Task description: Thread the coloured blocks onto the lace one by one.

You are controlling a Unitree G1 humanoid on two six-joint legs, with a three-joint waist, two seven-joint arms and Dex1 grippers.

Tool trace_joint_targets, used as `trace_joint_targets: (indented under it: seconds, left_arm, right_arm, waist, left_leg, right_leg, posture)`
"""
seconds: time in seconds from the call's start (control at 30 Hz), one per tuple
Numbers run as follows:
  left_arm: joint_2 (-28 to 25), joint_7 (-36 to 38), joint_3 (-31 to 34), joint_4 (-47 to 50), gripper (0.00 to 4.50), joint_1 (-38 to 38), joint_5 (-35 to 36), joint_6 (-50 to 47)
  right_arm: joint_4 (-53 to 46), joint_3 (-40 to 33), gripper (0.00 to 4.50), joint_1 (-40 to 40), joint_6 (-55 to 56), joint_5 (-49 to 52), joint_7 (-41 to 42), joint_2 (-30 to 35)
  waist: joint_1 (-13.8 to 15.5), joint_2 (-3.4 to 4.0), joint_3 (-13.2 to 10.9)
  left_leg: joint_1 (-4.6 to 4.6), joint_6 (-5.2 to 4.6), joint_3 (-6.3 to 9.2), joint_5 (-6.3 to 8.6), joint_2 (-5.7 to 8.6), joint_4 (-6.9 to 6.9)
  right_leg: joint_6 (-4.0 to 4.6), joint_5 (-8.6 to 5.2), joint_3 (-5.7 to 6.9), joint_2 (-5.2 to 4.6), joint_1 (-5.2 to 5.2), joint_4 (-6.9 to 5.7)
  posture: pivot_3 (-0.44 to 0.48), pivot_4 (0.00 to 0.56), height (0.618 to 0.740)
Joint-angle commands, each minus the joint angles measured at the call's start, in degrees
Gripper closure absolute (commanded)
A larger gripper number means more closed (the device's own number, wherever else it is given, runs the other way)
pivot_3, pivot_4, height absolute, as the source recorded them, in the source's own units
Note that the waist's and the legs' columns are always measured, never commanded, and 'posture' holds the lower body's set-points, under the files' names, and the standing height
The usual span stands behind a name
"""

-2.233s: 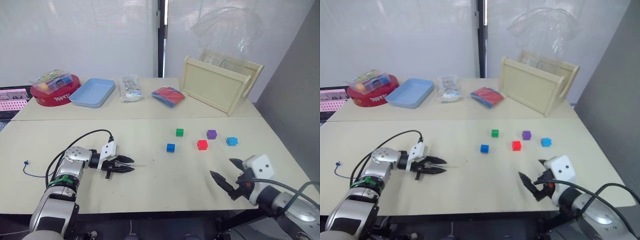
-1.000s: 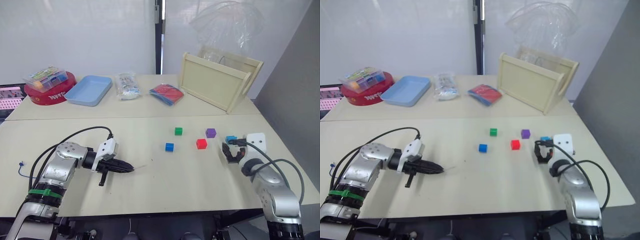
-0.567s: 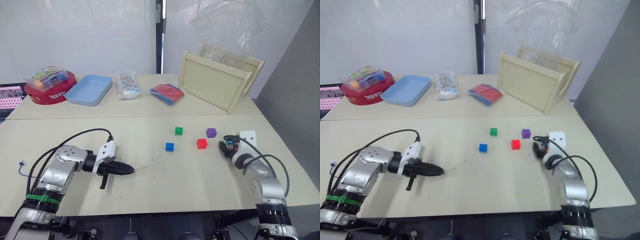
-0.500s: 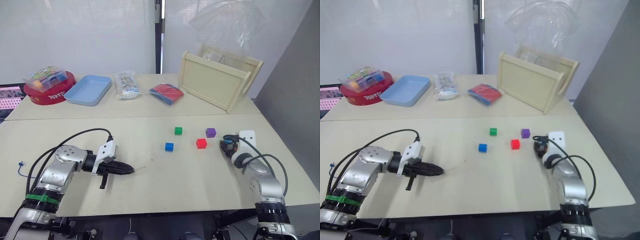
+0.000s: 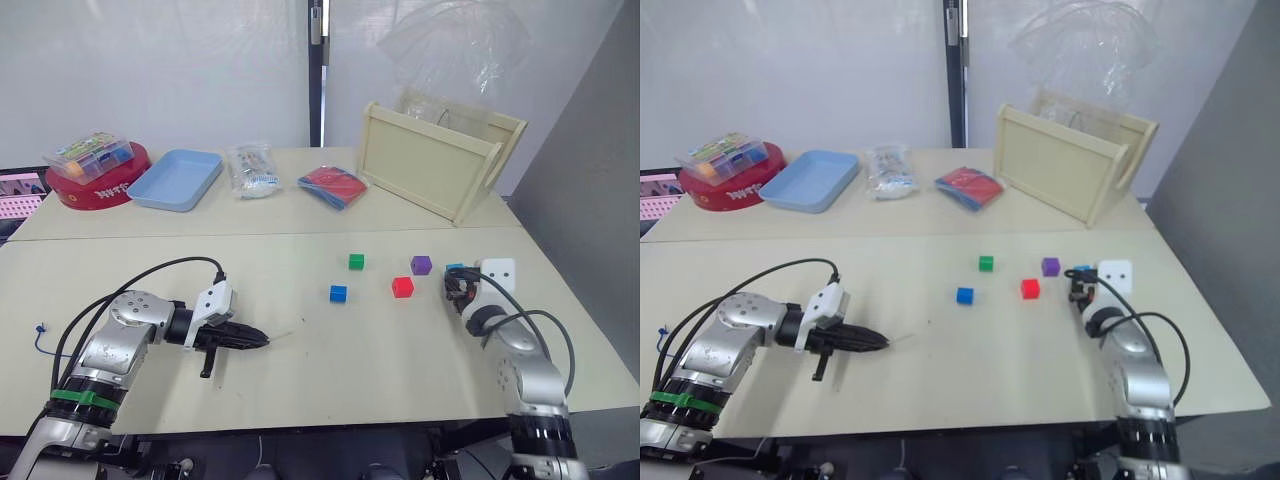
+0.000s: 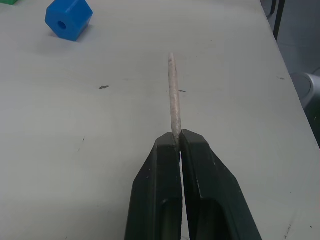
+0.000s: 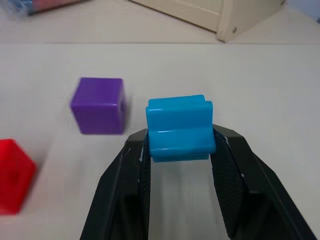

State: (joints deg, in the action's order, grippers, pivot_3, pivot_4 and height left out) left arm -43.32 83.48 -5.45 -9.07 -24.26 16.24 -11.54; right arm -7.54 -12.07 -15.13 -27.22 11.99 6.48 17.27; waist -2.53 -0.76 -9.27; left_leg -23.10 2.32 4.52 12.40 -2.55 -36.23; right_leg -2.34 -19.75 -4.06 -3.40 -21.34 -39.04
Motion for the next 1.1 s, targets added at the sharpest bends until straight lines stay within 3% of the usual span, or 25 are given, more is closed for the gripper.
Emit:
trace_joint_targets:
  seconds: [0.03, 0.13, 0.23, 0.3, 0.37, 0.5, 0.6, 0.77, 0.83, 1.0, 1.07, 1.1]
  left_arm:
    - [-0.75, 0.31, 0.86, 1.07, 4.50, -0.15, 1.34, -0.55]
    - [-0.62, 0.69, 0.32, 1.17, 4.50, -0.33, 1.52, -1.20]
    - [-0.38, 1.53, -0.45, 1.19, 4.50, -1.13, 1.88, -2.23]
    - [-0.84, 3.09, -1.27, -0.56, 4.50, -2.38, 1.19, -1.34]
    - [-1.06, 3.94, -1.62, -1.59, 4.50, -3.28, 0.91, -1.07]
    - [-1.27, 4.65, -2.08, -3.06, 4.50, -4.98, 0.59, -0.70]
    - [-1.96, 5.52, -2.14, -3.80, 4.50, -5.69, 0.35, -0.17]
    - [-2.77, 6.13, -1.86, -3.45, 4.50, -5.43, 0.59, -0.11]
    - [-2.81, 6.12, -1.81, -3.66, 4.50, -5.47, 0.49, 0.09]
    - [-2.78, 5.28, -1.37, -2.57, 4.50, -4.70, 0.95, -0.48]
    - [-2.79, 5.08, -1.27, -2.16, 4.50, -4.38, 1.10, -0.68]
    - [-2.69, 4.94, -1.27, -2.10, 4.50, -4.27, 1.10, -0.72]
  right_arm:
    - [-27.61, 5.15, 3.33, 5.61, -12.80, -0.34, -7.56, -4.38]
    - [-43.28, 12.47, 3.33, 8.56, -25.89, -1.03, -14.45, -10.14]
    - [-49.34, 19.49, 3.33, 11.00, -35.65, -1.41, -17.82, -13.72]
    - [-48.62, 27.19, 3.33, 15.99, -35.37, -0.07, -18.36, -16.48]
    - [-47.60, 30.39, 3.33, 19.02, -34.20, -0.24, -18.60, -17.68]
    - [-45.62, 32.73, 3.33, 20.39, -32.21, -3.36, -18.13, -15.33]
    - [-39.37, 37.01, 3.33, 22.25, -26.04, -5.47, -18.60, -15.88]
    - [-35.20, 37.75, 3.33, 23.36, -20.11, -7.76, -18.27, -16.75]
    - [-34.60, 37.61, 2.27, 23.37, -18.71, -8.23, -17.88, -16.89]
    - [-37.90, 35.72, 0.55, 22.94, -18.25, -7.88, -14.59, -15.16]
    - [-39.32, 35.14, 0.01, 22.72, -19.10, -7.48, -13.15, -14.44]
    - [-39.79, 34.77, 0.01, 22.61, -19.43, -7.30, -12.49, -14.11]
  waist:
    - [0.07, 0.01, 0.00]
    - [-0.34, 0.02, 0.00]
    - [-0.10, 0.00, 0.00]
    - [0.23, -0.01, 0.01]
    - [0.25, -0.01, 0.00]
    - [-0.01, -0.03, 0.00]
    - [-0.23, -0.03, 0.00]
    - [-0.27, -0.05, 0.00]
    - [-0.16, -0.05, 0.00]
    - [-0.09, -0.05, 0.00]
    - [-0.09, -0.05, 0.00]
    - [-0.11, -0.05, 0.00]
  left_leg:
    - [-0.04, 0.00, 0.02, 0.00, -0.01, 0.00]
    - [-0.08, 0.00, 0.03, 0.00, -0.04, 0.01]
    - [-0.06, 0.01, 0.06, -0.01, -0.05, 0.00]
    - [-0.06, 0.02, 0.06, -0.01, -0.02, -0.02]
    - [-0.08, 0.02, 0.08, -0.01, 0.01, -0.01]
    - [-0.07, 0.02, 0.07, -0.01, 0.01, -0.05]
    - [-0.03, 0.02, 0.07, -0.01, -0.03, -0.02]
    - [-0.10, 0.02, 0.05, -0.01, -0.06, 0.04]
    - [-0.10, 0.02, 0.06, -0.01, -0.07, 0.04]
    - [-0.12, 0.02, 0.05, -0.01, -0.06, 0.02]
    - [-0.12, 0.02, 0.06, -0.01, -0.06, 0.03]
    - [-0.12, 0.02, 0.06, -0.01, -0.06, 0.02]
  right_leg:
    - [0.00, 0.00, 0.01, 0.01, -0.04, -0.04]
    - [0.00, 0.00, -0.01, 0.04, -0.15, -0.12]
    - [0.00, 0.00, 0.02, 0.04, -0.15, -0.13]
    - [0.00, 0.00, 0.03, 0.02, -0.11, -0.09]
    - [0.00, 0.00, 0.05, 0.01, -0.09, -0.03]
    - [0.00, 0.00, 0.02, 0.01, -0.10, -0.03]
    - [0.00, 0.00, 0.04, 0.06, -0.10, -0.04]
    - [0.02, -0.01, 0.03, 0.08, -0.22, -0.05]
    - [0.02, -0.01, 0.04, 0.08, -0.23, -0.05]
    - [0.02, -0.01, 0.03, 0.07, -0.23, -0.04]
    - [0.02, -0.01, 0.04, 0.07, -0.23, -0.05]
    - [0.02, -0.01, 0.04, 0.07, -0.23, -0.05]
  posture:
    - [0.000, 0.150, 0.740]
    - [0.000, 0.150, 0.740]
    - [0.000, 0.150, 0.740]
    - [0.000, 0.150, 0.740]
    - [0.000, 0.150, 0.740]
    - [0.000, 0.150, 0.740]
    - [0.000, 0.150, 0.740]
    - [0.000, 0.150, 0.740]
    - [0.000, 0.150, 0.740]
    - [0.000, 0.150, 0.740]
    - [0.000, 0.150, 0.740]
    - [0.000, 0.150, 0.740]
